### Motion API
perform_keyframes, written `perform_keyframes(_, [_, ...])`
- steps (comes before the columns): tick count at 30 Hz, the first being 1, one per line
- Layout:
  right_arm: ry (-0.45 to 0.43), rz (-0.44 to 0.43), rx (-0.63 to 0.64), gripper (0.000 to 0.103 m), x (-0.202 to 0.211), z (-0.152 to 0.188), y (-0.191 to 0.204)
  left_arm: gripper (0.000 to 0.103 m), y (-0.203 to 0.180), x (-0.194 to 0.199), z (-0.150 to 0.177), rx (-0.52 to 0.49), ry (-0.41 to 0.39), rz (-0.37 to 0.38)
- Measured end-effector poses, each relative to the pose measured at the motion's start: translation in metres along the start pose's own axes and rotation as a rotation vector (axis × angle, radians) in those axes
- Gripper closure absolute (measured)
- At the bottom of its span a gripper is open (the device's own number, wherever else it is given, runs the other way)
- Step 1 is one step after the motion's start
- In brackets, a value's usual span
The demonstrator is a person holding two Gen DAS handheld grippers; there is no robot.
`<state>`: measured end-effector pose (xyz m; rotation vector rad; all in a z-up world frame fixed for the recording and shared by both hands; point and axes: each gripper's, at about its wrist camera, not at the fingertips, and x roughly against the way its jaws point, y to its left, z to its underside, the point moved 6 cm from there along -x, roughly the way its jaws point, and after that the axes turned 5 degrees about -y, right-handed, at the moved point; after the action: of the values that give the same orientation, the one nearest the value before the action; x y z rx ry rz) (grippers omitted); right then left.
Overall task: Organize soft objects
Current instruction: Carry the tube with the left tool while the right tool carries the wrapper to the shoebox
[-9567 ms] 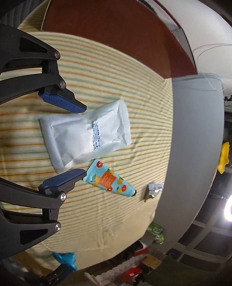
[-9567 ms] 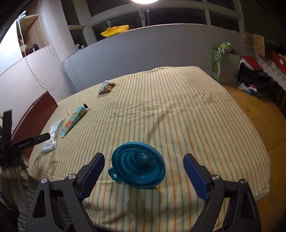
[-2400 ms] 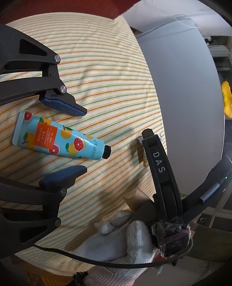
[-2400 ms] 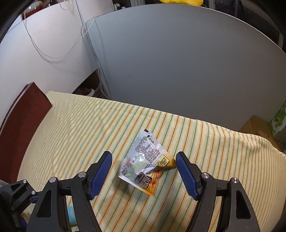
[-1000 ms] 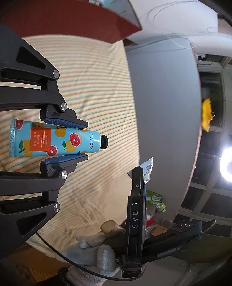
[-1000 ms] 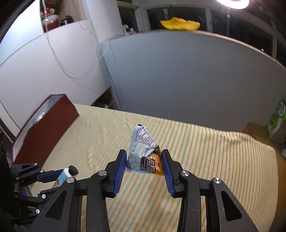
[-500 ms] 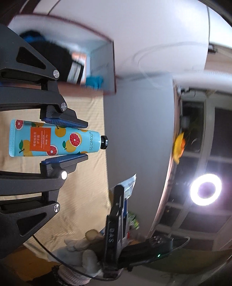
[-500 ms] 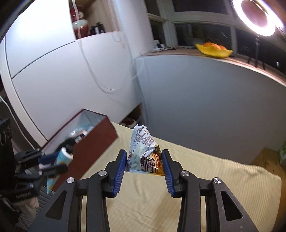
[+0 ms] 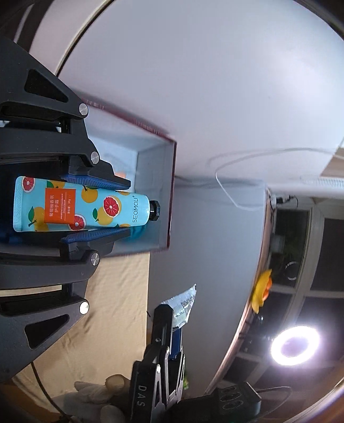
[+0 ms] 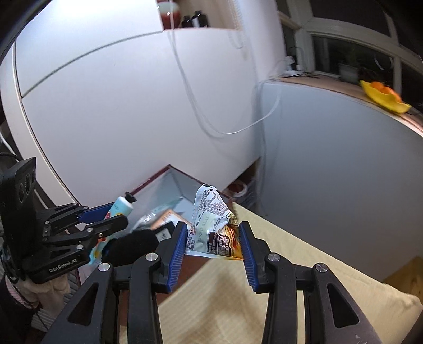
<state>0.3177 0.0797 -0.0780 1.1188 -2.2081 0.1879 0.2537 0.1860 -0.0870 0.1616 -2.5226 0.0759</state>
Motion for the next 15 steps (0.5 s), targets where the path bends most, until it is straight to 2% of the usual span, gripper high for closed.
perform_keyframes(10, [0.068, -0.061, -0.013, 0.067, -0.065, -0.002, 0.022, 0.076, 0.021, -0.02, -0.002, -0.037, 0.001, -0.115])
perform_keyframes(15, [0.079, -0.072, -0.017, 0.066, -0.078, 0.002, 0.024, 0.076, 0.031, -0.031, 0.0, -0.018, 0.027, -0.126])
